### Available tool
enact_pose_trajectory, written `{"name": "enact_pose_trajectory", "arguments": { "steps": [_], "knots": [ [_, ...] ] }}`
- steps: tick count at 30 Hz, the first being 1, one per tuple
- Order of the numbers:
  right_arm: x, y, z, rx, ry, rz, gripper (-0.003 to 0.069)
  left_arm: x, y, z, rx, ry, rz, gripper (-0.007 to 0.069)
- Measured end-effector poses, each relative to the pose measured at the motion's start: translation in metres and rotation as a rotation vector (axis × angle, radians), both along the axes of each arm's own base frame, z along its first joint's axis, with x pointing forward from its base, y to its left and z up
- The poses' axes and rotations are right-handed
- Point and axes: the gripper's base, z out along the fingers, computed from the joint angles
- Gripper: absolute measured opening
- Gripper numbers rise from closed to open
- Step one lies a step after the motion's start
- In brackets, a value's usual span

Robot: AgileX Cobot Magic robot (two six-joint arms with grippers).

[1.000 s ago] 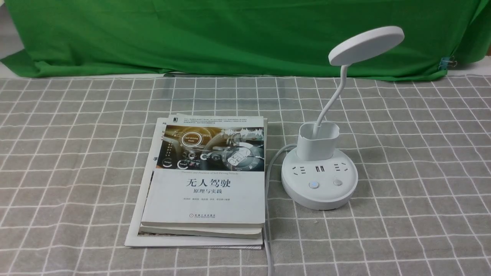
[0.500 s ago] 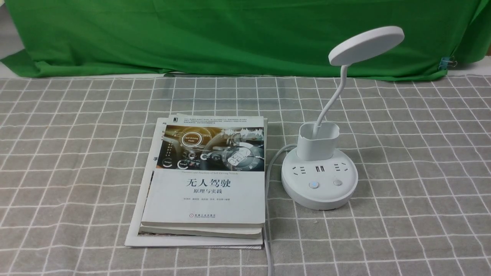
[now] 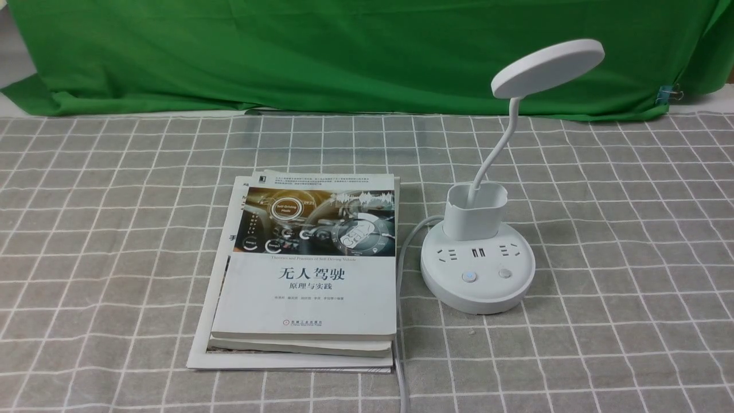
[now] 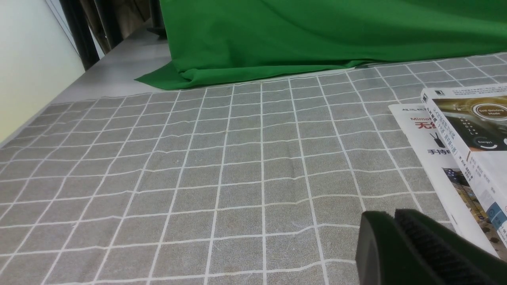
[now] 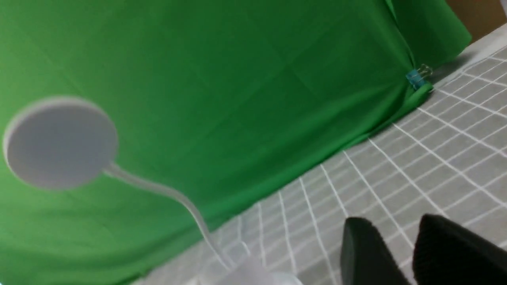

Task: Turn on the desk lamp on the grey coffee tablecloth with your hand.
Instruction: 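Press the button on the base of the white desk lamp with the right gripper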

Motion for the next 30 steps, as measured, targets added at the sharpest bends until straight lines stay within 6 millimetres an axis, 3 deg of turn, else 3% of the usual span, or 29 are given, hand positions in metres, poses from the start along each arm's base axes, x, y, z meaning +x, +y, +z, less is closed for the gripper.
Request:
{"name": "enact_pose_trajectory", "arguments": {
  "steps": [6, 9, 13, 18, 20, 23, 24, 25, 27, 30],
  "knots": [
    [0.0, -0.001, 0.004, 0.03, -0.039, -0.009, 0.023, 0.0, 0.0, 0.0, 0.0, 0.0, 0.0, 0.0019],
    [0.0, 0.003, 0.004, -0.077, 0.04, 0.041, 0.0169, 0.0, 0.0, 0.0, 0.0, 0.0, 0.0, 0.0019],
    [0.006, 0.012, 0.029, -0.255, 0.179, 0.158, 0.0076, 0.0, 0.0, 0.0, 0.0, 0.0, 0.0, 0.0019],
    [0.036, 0.029, 0.07, -0.499, 0.473, 0.386, 0.0041, 0.0, 0.0, 0.0, 0.0, 0.0, 0.0, 0.0019],
    [0.069, 0.035, 0.075, -0.595, 0.682, 0.484, 0.0041, 0.0, 0.0, 0.0, 0.0, 0.0, 0.0, 0.0019],
    [0.093, 0.037, 0.071, -0.624, 0.788, 0.524, 0.0041, 0.0, 0.0, 0.0, 0.0, 0.0, 0.0, 0.0019],
    [0.115, 0.041, 0.067, -0.64, 0.856, 0.555, 0.0041, 0.0, 0.0, 0.0, 0.0, 0.0, 0.0, 0.0019],
    [0.118, 0.043, 0.068, -0.644, 0.854, 0.559, 0.0041, 0.0, 0.0, 0.0, 0.0, 0.0, 0.0, 0.0019],
    [0.146, 0.059, 0.059, -0.685, 0.915, 0.637, 0.0036, 0.0, 0.0, 0.0, 0.0, 0.0, 0.0, 0.0019],
    [0.173, 0.084, 0.047, -0.74, 0.953, 0.733, 0.0036, 0.0, 0.0, 0.0, 0.0, 0.0, 0.0, 0.0019]
  ]
}}
